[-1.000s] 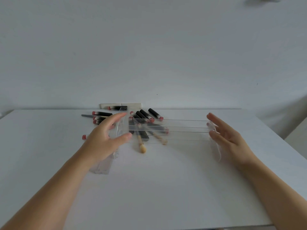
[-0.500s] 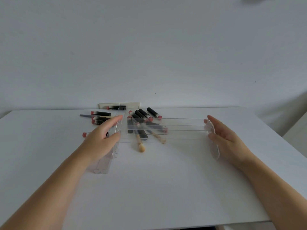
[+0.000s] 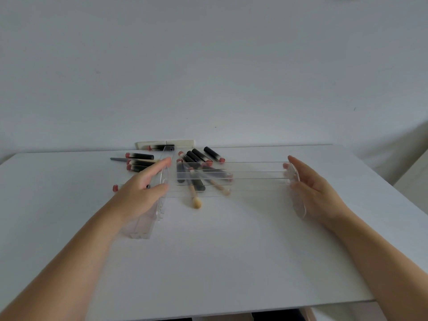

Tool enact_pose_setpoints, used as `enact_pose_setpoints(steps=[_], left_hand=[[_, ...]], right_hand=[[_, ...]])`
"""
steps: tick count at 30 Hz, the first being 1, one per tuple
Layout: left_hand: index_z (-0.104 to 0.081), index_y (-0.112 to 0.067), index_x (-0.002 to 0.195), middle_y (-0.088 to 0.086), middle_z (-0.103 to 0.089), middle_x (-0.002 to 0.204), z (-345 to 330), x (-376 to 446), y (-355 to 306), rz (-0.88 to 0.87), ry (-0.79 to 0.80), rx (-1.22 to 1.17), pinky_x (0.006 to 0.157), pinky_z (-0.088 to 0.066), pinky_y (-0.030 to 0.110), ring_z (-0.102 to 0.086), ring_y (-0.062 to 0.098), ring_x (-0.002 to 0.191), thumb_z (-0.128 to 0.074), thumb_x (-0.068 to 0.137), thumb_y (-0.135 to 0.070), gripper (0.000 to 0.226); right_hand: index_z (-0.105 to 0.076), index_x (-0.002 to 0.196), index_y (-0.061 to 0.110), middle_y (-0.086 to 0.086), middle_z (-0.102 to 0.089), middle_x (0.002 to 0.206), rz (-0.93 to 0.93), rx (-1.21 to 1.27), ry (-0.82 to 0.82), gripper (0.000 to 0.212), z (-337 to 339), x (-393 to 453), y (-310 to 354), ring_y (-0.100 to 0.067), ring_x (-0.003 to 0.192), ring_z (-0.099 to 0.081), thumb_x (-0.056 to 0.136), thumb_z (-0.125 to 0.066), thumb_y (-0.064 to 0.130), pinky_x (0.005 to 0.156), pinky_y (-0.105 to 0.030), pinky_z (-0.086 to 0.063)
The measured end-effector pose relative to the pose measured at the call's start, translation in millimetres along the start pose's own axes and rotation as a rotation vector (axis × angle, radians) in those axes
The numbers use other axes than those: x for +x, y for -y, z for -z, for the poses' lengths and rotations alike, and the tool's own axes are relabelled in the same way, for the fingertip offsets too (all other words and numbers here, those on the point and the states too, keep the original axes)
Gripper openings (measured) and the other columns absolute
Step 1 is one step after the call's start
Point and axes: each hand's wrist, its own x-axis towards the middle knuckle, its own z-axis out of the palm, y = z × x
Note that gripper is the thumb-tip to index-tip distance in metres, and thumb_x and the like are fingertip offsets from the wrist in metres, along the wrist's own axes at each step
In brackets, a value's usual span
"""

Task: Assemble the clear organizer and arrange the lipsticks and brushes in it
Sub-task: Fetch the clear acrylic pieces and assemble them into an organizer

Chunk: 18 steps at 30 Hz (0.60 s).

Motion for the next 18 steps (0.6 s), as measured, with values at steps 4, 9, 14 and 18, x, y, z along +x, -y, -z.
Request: enact_pose_setpoints(steps=[4, 9, 14, 18], left_hand=[[-0.048, -0.054, 0.139, -0.034, -0.044, 0.148, -0.2, 1.5, -1.8, 0.001, -0.012, -0.075, 0.117, -0.021, 0.023, -0.029, -0.009, 0.143, -0.053, 0.085, -0.038, 0.057], [-0.047, -0.051, 0.142, -0.029, -0.044, 0.151, 0.2, 1.3, 1.8, -0.014, -0.012, -0.064, 0.121, -0.020, 0.028, -0.030, -0.007, 0.144, -0.051, 0.100, -0.031, 0.047], [-0.048, -0.056, 0.135, -0.027, -0.045, 0.151, 0.8, 0.2, -1.9, -0.015, -0.007, -0.087, 0.121, -0.021, 0.027, -0.030, -0.009, 0.143, -0.052, 0.098, -0.031, 0.045], [-0.048, -0.062, 0.130, -0.033, -0.046, 0.148, 0.9, -1.0, -5.6, -0.001, -0.013, -0.073, 0.117, -0.022, 0.021, -0.030, -0.016, 0.139, -0.049, 0.088, -0.043, 0.047]], right_hand=[[-0.057, 0.137, 0.042, 0.014, -0.045, 0.152, 0.318, -0.311, -0.112, 0.048, -0.8, -8.9, 13.8, 0.002, 0.140, -0.036, 0.093, -0.071, 0.029, 0.108, -0.020, -0.034], [-0.079, 0.093, 0.028, 0.008, -0.059, 0.133, 0.470, -0.538, -0.073, 0.012, -12.6, -16.2, 23.5, -0.015, 0.129, -0.041, 0.080, -0.081, 0.027, 0.104, -0.040, -0.036], [-0.079, 0.082, 0.027, 0.012, -0.062, 0.127, 0.439, -0.512, -0.075, 0.005, -17.9, -14.7, 24.3, -0.015, 0.129, -0.043, 0.081, -0.081, 0.022, 0.103, -0.048, -0.038], [-0.080, 0.081, 0.027, 0.017, -0.061, 0.128, 0.388, -0.450, -0.071, 0.016, -18.5, -15.5, 26.1, -0.002, 0.129, -0.037, 0.082, -0.068, 0.038, 0.096, -0.060, -0.043]])
